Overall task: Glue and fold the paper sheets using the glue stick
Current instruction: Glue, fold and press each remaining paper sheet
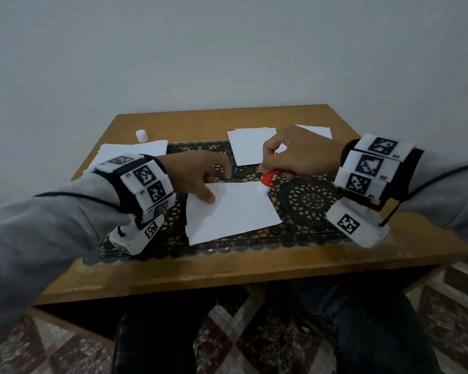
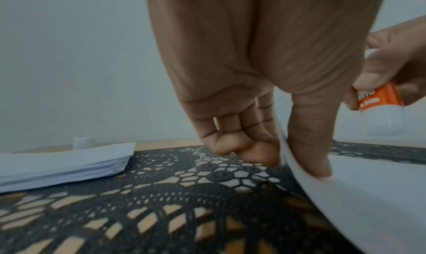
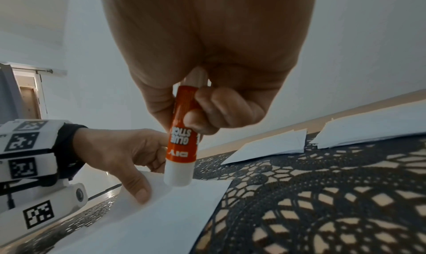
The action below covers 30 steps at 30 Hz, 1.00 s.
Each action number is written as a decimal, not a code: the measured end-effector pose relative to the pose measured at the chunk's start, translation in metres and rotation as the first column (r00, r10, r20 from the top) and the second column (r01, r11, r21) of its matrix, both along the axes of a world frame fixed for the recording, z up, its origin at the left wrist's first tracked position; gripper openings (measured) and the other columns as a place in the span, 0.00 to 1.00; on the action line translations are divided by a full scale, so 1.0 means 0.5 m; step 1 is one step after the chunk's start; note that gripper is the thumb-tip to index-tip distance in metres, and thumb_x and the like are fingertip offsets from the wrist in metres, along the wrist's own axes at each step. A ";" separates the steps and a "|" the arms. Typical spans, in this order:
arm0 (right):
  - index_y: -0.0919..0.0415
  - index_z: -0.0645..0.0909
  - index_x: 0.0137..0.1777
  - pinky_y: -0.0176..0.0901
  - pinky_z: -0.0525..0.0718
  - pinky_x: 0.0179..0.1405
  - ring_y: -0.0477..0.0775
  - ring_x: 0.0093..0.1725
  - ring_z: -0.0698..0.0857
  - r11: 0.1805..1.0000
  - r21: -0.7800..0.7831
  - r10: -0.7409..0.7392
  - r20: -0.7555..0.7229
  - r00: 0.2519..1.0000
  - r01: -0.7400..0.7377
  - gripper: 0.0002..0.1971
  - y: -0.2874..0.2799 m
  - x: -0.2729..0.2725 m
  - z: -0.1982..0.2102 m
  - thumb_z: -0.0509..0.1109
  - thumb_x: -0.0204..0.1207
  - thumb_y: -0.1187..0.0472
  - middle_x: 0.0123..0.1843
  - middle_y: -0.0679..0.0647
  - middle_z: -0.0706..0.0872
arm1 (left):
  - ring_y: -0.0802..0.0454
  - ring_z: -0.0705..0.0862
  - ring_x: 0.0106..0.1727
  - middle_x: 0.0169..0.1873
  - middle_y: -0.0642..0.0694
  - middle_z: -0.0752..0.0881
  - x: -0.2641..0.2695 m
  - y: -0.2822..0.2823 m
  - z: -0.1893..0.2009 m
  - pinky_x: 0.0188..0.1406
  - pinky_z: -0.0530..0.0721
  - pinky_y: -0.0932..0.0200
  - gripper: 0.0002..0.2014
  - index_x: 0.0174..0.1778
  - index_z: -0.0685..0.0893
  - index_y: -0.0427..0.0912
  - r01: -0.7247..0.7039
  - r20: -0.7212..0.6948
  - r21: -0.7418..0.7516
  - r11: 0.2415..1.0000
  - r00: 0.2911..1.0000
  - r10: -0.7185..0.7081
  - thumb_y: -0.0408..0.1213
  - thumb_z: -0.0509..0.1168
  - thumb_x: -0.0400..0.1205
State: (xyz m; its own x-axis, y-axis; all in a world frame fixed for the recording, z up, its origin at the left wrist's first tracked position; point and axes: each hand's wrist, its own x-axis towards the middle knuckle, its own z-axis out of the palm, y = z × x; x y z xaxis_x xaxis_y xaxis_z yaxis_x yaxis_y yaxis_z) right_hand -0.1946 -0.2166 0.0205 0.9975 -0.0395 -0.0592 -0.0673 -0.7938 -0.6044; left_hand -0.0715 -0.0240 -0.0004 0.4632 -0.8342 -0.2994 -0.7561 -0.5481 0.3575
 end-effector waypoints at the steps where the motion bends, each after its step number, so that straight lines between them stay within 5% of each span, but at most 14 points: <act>1: 0.62 0.82 0.33 0.36 0.71 0.23 0.45 0.18 0.72 1.000 0.002 -0.004 0.002 1.000 0.004 0.13 -0.001 -0.001 0.001 0.72 0.77 0.57 0.18 0.47 0.78 | 0.46 0.84 0.42 0.42 0.45 0.86 -0.003 0.001 0.002 0.40 0.83 0.55 0.24 0.61 0.78 0.53 0.034 -0.042 0.022 0.999 0.999 -0.033 0.32 0.76 0.73; 4: 0.68 0.83 0.37 0.29 0.69 0.18 0.42 0.15 0.74 0.999 0.023 -0.031 -0.004 1.000 0.031 0.13 -0.006 -0.003 0.005 0.72 0.78 0.58 0.16 0.44 0.78 | 0.45 0.86 0.55 0.57 0.48 0.87 -0.013 0.008 0.015 0.58 0.85 0.47 0.24 0.61 0.85 0.58 0.094 -0.205 0.088 0.992 0.976 -0.075 0.26 0.71 0.75; 6: 0.68 0.83 0.38 0.29 0.69 0.17 0.43 0.15 0.73 0.999 0.020 -0.036 -0.004 0.999 0.036 0.13 -0.009 -0.003 0.007 0.72 0.77 0.58 0.16 0.45 0.78 | 0.44 0.86 0.54 0.54 0.53 0.89 -0.022 0.016 0.027 0.57 0.86 0.45 0.21 0.53 0.90 0.57 0.060 -0.250 0.088 0.994 0.967 -0.036 0.30 0.67 0.71; 9: 0.64 0.82 0.34 0.32 0.70 0.19 0.43 0.16 0.72 1.000 0.013 -0.028 0.004 1.000 0.028 0.13 -0.005 -0.002 0.011 0.72 0.77 0.58 0.16 0.46 0.77 | 0.52 0.85 0.49 0.48 0.58 0.89 -0.029 0.025 0.034 0.45 0.83 0.62 0.22 0.47 0.92 0.57 -0.030 -0.256 0.037 0.999 0.966 0.038 0.33 0.63 0.63; 11: 0.62 0.81 0.32 0.33 0.70 0.21 0.42 0.16 0.72 1.000 0.010 -0.026 0.014 1.000 0.026 0.13 -0.001 0.000 0.014 0.73 0.77 0.57 0.16 0.46 0.77 | 0.55 0.83 0.50 0.53 0.58 0.86 -0.031 0.028 0.033 0.46 0.82 0.64 0.21 0.52 0.90 0.55 -0.075 -0.224 0.026 0.997 0.971 0.079 0.30 0.67 0.67; 15: 0.57 0.81 0.30 0.41 0.75 0.32 0.42 0.24 0.76 0.994 -0.105 -0.024 0.072 0.997 0.031 0.14 0.005 0.015 0.009 0.73 0.75 0.54 0.20 0.45 0.79 | 0.50 0.75 0.64 0.68 0.51 0.75 -0.025 0.040 0.018 0.67 0.75 0.55 0.24 0.64 0.83 0.53 -0.149 -0.092 0.059 0.987 0.984 0.154 0.27 0.70 0.74; 21: 0.57 0.84 0.36 0.43 0.75 0.40 0.50 0.45 0.80 0.967 -0.228 -0.060 0.217 0.974 0.111 0.11 0.034 0.046 -0.006 0.72 0.75 0.51 0.43 0.50 0.85 | 0.53 0.70 0.65 0.73 0.52 0.69 -0.033 0.054 -0.004 0.61 0.69 0.59 0.22 0.64 0.80 0.55 -0.203 -0.060 0.063 0.977 0.977 0.207 0.39 0.74 0.75; 26: 0.54 0.81 0.35 0.44 0.78 0.39 0.53 0.46 0.82 0.946 -0.295 -0.071 0.206 0.976 0.131 0.09 0.061 0.086 -0.023 0.71 0.74 0.52 0.47 0.53 0.86 | 0.50 0.68 0.75 0.77 0.51 0.68 -0.036 0.050 -0.014 0.69 0.66 0.56 0.18 0.62 0.81 0.54 -0.227 -0.010 0.023 0.974 0.974 0.227 0.42 0.73 0.77; 30: 0.56 0.80 0.37 0.44 0.80 0.40 0.56 0.49 0.84 0.924 -0.355 -0.082 0.174 0.981 0.140 0.08 0.073 0.099 -0.040 0.71 0.74 0.54 0.51 0.56 0.87 | 0.51 0.74 0.67 0.73 0.50 0.71 -0.033 0.052 -0.019 0.59 0.74 0.64 0.15 0.61 0.83 0.51 -0.242 -0.038 -0.014 0.970 0.970 0.241 0.41 0.71 0.79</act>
